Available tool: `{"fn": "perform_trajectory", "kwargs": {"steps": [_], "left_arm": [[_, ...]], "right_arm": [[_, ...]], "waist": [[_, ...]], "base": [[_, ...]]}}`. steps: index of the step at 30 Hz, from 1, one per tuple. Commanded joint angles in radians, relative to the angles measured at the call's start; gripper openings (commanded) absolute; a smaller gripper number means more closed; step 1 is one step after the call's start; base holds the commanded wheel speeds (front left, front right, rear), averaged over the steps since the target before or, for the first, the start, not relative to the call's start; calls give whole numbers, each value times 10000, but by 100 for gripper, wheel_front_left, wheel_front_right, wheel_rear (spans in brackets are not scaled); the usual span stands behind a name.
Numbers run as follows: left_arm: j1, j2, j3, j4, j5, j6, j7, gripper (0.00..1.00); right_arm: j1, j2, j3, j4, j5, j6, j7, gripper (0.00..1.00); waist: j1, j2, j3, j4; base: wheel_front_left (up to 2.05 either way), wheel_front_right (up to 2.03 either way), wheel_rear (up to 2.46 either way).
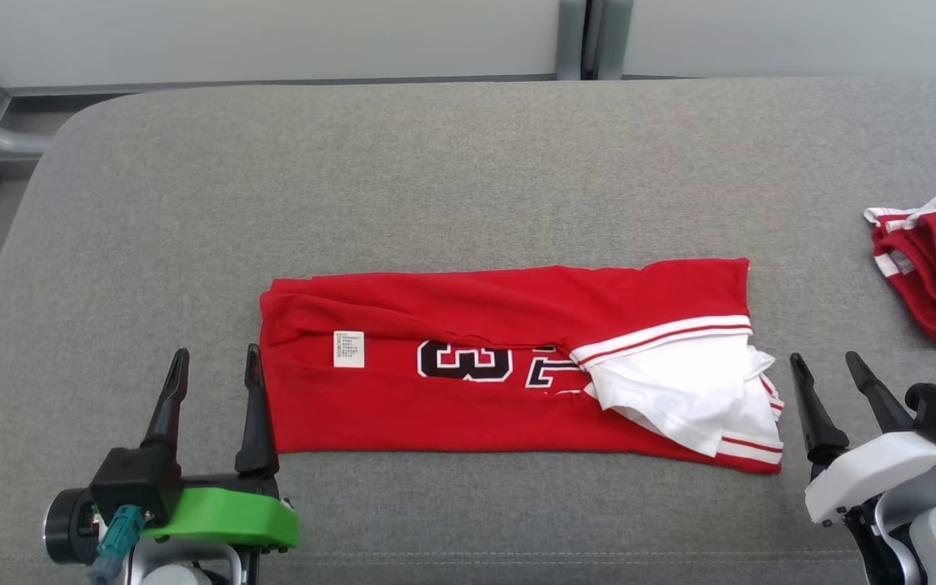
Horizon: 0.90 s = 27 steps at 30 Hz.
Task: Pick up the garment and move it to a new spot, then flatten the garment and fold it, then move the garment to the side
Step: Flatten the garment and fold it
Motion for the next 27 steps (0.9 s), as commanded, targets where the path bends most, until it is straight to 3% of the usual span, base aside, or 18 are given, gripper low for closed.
{"fn": "perform_trajectory", "kwargs": {"steps": [1, 12, 21, 22, 23, 24, 27], "left_arm": [[-179, -29, 19, 8, 100, -36, -3, 100], [-717, -813, 88, 445, 465, -726, -3, 100], [-807, -1198, 446, 611, 805, -1082, -1, 100], [-805, -1218, 497, 632, 845, -1123, -3, 100], [-795, -1244, 551, 651, 879, -1162, -3, 100], [-789, -1276, 593, 669, 912, -1193, -3, 100], [-796, -1380, 705, 700, 1003, -1313, -3, 100]], "right_arm": [[-158, -84, 68, 131, 82, -1, 54, 100], [-1402, -684, 1302, 2256, 1582, -3, 424, 100], [-1773, -817, 2365, 2998, 2845, -1, 737, 100], [-1807, -819, 2478, 3051, 2997, 2, 796, 60], [-1850, -842, 2567, 3078, 3103, 2, 780, 37], [-1881, -850, 2660, 3084, 3236, 2, 755, 0], [-1980, -935, 2961, 3079, 3571, 1, 692, 0]], "waist": [[0, 0, 260, 296], [0, 0, 980, 1115], [0, 0, 1151, 1248], [0, 0, 1155, 1238], [0, 0, 1159, 1225], [0, 0, 1164, 1212], [0, 0, 1167, 1157]], "base": [[0, 0, 0], [0, 0, 0], [0, 0, 0], [0, 0, 0], [0, 0, 0], [0, 0, 0], [0, 0, 0]]}}
